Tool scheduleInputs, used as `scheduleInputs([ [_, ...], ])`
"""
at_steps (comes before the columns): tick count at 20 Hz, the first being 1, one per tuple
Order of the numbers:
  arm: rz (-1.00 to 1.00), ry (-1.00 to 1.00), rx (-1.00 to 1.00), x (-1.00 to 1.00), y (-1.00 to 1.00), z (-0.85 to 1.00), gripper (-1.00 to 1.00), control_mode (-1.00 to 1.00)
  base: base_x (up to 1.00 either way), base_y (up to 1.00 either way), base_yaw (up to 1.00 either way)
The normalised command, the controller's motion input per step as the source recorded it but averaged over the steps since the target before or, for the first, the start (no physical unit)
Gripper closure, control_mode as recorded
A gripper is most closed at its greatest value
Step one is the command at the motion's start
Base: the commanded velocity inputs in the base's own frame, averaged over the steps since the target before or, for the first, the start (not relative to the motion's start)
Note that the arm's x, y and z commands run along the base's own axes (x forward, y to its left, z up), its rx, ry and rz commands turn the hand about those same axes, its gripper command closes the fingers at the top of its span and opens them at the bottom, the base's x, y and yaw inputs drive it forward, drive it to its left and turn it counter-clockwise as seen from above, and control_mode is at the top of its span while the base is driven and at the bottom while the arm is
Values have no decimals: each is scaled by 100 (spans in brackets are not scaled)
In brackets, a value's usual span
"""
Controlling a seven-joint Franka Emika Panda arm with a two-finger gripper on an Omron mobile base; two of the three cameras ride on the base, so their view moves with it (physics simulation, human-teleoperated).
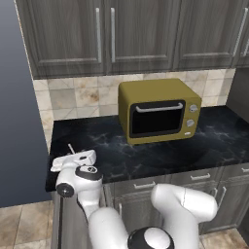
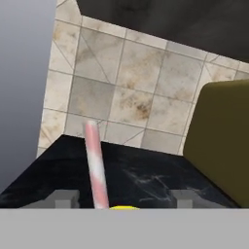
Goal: Pick up the straw from the left drawer and put it inside the smoothie cup.
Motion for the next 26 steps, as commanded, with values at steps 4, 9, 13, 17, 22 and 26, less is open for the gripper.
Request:
scheduleInputs([
  [4,0,-5,4,0,-20,1,-100,-100,0,0,0],
  [9,0,-8,0,0,-3,33,-100,-100,0,0,0],
  [13,0,-14,0,-12,-8,73,-100,-100,0,0,0],
  [17,0,-11,0,-24,-11,81,-100,-100,0,0,0],
  [22,0,-8,0,-34,-15,82,-100,-100,0,0,0],
  [26,0,-5,0,-63,-31,69,-100,-100,0,0,0],
])
